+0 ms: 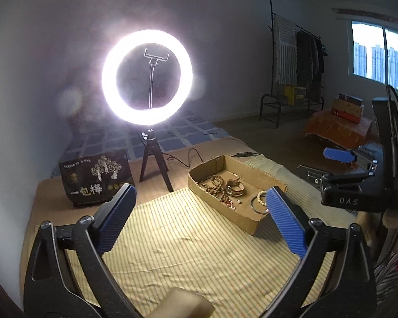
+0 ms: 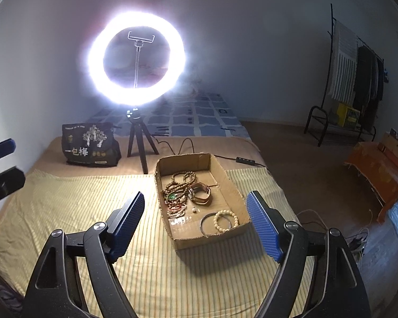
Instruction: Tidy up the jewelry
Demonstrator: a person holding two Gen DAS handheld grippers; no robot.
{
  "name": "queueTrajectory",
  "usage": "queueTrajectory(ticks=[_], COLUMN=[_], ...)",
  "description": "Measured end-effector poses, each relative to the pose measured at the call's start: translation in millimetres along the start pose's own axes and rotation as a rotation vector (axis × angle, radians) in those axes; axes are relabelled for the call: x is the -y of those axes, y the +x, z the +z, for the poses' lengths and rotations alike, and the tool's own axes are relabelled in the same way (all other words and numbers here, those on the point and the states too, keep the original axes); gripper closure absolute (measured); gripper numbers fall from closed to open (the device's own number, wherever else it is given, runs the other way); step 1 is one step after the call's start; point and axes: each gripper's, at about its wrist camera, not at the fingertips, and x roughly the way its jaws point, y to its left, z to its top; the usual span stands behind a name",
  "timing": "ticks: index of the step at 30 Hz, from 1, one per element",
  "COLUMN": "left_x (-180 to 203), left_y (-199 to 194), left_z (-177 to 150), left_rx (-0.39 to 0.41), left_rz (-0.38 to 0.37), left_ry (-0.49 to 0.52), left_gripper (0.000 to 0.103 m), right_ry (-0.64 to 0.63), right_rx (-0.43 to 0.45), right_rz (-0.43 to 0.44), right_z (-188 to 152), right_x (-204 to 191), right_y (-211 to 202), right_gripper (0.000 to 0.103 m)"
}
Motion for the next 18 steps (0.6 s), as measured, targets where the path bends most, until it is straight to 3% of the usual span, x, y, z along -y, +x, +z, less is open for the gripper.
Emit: queueTrajectory(ticks=[18], left_x=[4.9], left_y=[3.0], left_z=[-5.4], left_rx=[-0.046], left_rz=[-0.014], left_ry=[-0.01], left_gripper=[0.0], right_ry=[-0.02], right_rx=[-0.001], right_rz=[-0.017], right_z=[-0.9], right_x=[-5.4], right_y=[2.6], right_gripper=[0.024])
